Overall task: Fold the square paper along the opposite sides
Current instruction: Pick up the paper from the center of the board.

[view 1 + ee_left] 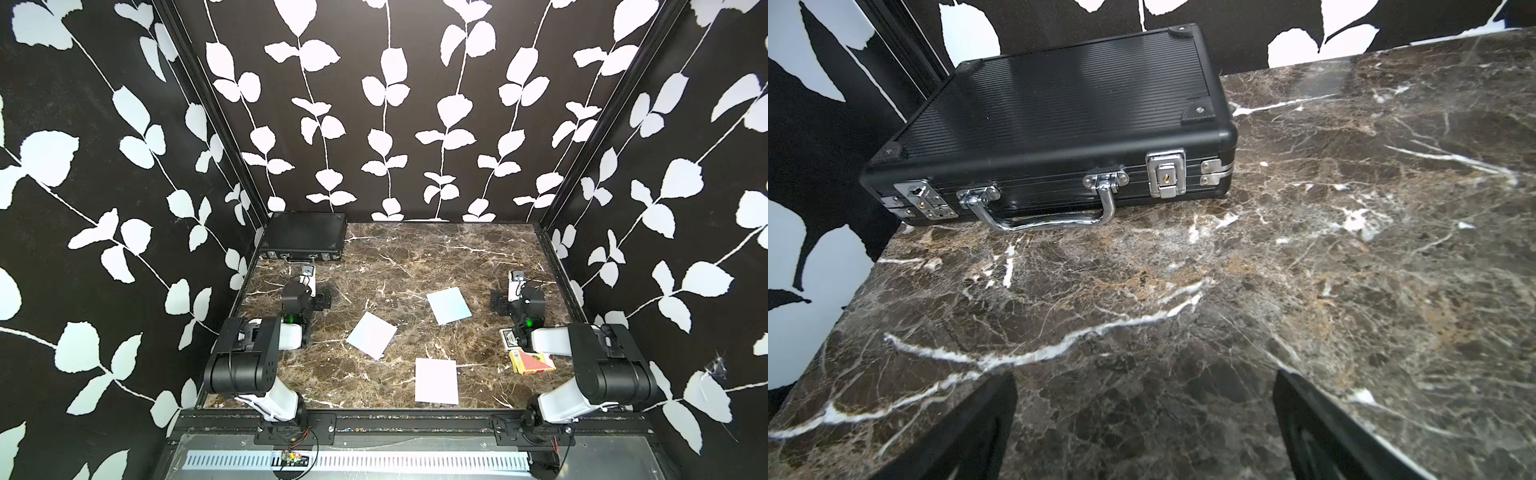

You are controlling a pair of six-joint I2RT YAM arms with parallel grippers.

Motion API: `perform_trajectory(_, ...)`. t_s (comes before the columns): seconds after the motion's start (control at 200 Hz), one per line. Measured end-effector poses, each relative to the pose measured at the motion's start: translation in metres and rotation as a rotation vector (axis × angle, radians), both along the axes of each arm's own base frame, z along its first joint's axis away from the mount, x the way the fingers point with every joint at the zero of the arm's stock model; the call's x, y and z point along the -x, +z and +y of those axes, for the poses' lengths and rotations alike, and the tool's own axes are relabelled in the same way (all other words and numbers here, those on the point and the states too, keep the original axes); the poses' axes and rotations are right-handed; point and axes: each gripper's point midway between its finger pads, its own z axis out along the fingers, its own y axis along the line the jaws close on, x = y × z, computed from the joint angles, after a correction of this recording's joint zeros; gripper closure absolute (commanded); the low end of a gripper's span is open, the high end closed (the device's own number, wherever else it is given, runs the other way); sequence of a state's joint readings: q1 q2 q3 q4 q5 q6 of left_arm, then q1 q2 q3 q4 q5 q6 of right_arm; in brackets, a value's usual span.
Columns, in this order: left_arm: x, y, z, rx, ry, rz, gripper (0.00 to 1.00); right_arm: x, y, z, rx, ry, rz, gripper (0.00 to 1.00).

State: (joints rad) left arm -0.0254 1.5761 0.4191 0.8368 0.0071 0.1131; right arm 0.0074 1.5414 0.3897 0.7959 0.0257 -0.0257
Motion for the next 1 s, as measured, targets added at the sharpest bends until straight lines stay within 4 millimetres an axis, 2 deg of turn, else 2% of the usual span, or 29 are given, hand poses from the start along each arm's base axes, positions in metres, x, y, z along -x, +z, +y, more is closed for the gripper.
perform_trajectory(0.795, 0.000, 0.001, 0.001, -0.009, 0.011, -0.001, 0.01, 0.000, 0.000, 0.000, 0.001, -0.002, 0.000, 0.01)
perform_trajectory(0.86, 0.005, 0.008, 0.000, -0.035, 0.038, 0.004, 0.01, 0.002, 0.001, 0.002, 0.015, -0.005, 0.011, 0.01)
perform_trajectory(0.925, 0.009, 0.027, 0.000, -0.054, 0.082, -0.027, 0.01, 0.006, 0.009, 0.010, 0.044, 0.004, 0.035, 0.01)
perform_trajectory(1.0, 0.013, 0.055, 0.002, -0.065, 0.140, -0.078, 0.01, 0.000, 0.038, 0.031, 0.060, 0.047, 0.023, 0.01)
